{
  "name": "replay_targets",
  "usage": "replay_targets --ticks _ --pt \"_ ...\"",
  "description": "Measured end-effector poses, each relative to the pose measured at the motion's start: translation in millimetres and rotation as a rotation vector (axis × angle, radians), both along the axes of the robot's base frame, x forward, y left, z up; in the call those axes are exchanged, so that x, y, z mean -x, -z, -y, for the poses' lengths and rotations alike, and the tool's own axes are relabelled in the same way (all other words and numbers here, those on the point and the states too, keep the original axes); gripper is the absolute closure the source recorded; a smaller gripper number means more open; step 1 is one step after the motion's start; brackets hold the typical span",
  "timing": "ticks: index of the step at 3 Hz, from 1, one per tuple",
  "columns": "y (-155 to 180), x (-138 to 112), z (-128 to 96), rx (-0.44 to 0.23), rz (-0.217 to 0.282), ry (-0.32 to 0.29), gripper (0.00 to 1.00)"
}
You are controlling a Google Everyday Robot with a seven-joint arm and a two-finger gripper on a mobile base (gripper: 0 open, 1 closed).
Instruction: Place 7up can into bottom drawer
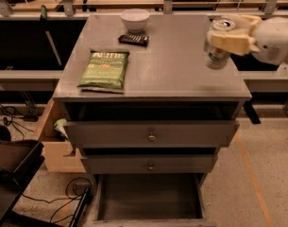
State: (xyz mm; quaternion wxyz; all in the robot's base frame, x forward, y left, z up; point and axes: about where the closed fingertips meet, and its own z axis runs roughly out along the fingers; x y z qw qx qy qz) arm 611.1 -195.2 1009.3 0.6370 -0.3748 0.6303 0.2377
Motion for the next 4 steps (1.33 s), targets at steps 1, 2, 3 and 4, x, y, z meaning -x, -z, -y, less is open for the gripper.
replay_targets --ticks 1,2,3,4 --pt "20 81 20 -0.006 0.005 -0.084 1.0" --pt "67 149 80 -0.07 -0.045 -0.096 1.0" --pt "132 201 145 -0.169 -0.095 -0.04 1.0" --pt "132 201 145 -0.169 -0.095 -0.041 1.0"
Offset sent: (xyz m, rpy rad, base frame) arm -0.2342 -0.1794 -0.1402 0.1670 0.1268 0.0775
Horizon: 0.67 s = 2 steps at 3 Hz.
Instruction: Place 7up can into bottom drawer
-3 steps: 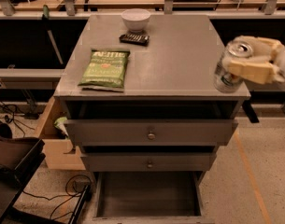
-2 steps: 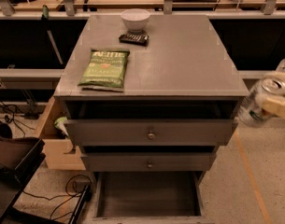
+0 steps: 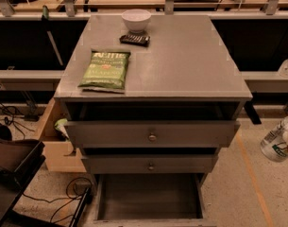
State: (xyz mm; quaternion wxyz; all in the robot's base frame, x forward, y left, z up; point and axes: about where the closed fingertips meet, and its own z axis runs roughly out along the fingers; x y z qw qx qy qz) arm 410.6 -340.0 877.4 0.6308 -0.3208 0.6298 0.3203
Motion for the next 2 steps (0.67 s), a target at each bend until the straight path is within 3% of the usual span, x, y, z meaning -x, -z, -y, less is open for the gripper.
replay_targets --ticks 1,2 --pt "17 -1 -22 0.026 0.011 -0.004 1.0" --pt "78 15 -61 0.087 0.025 -0.041 1.0"
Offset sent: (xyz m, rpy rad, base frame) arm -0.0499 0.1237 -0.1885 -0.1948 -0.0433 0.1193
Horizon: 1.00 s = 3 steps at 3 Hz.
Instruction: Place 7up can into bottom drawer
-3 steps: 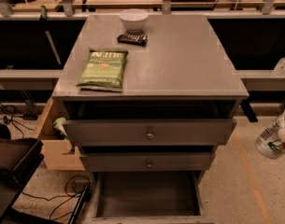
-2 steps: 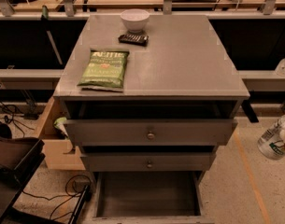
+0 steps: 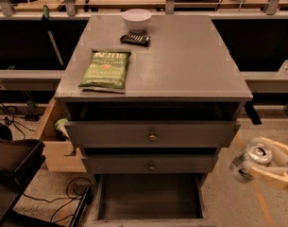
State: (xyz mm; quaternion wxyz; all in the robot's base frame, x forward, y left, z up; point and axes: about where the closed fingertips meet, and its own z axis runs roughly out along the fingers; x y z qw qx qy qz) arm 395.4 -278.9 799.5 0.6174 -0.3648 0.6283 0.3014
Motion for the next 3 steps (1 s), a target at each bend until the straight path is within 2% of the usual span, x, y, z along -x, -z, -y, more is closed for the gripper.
replay_targets --ticks 1,2,3 --pt "85 16 -44 0.057 0.005 -0.092 1.0" --pt "155 15 -77 0.088 -0.014 -0.17 1.0" --pt "203 -5 -113 0.098 -0.048 -0.228 1.0"
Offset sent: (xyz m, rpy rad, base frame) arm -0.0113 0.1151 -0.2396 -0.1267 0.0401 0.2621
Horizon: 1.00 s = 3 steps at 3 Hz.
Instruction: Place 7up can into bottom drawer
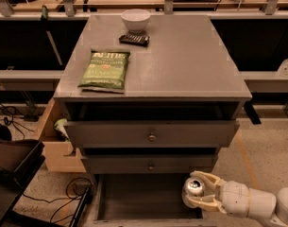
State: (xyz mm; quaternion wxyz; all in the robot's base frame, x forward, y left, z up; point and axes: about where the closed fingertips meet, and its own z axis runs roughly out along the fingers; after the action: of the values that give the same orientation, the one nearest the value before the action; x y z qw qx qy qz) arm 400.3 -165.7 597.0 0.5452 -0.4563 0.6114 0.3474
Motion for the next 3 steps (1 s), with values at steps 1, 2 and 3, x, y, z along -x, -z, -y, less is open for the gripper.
replay_targets --ticks 1,2,3 --pt "0 0 0 0.0 0.0 0.0 1.0" --pt "25 -6 -19 -0.013 -0.034 0.005 1.0" --pt "92 -28 -50 -0.041 -0.126 0.025 1.0"
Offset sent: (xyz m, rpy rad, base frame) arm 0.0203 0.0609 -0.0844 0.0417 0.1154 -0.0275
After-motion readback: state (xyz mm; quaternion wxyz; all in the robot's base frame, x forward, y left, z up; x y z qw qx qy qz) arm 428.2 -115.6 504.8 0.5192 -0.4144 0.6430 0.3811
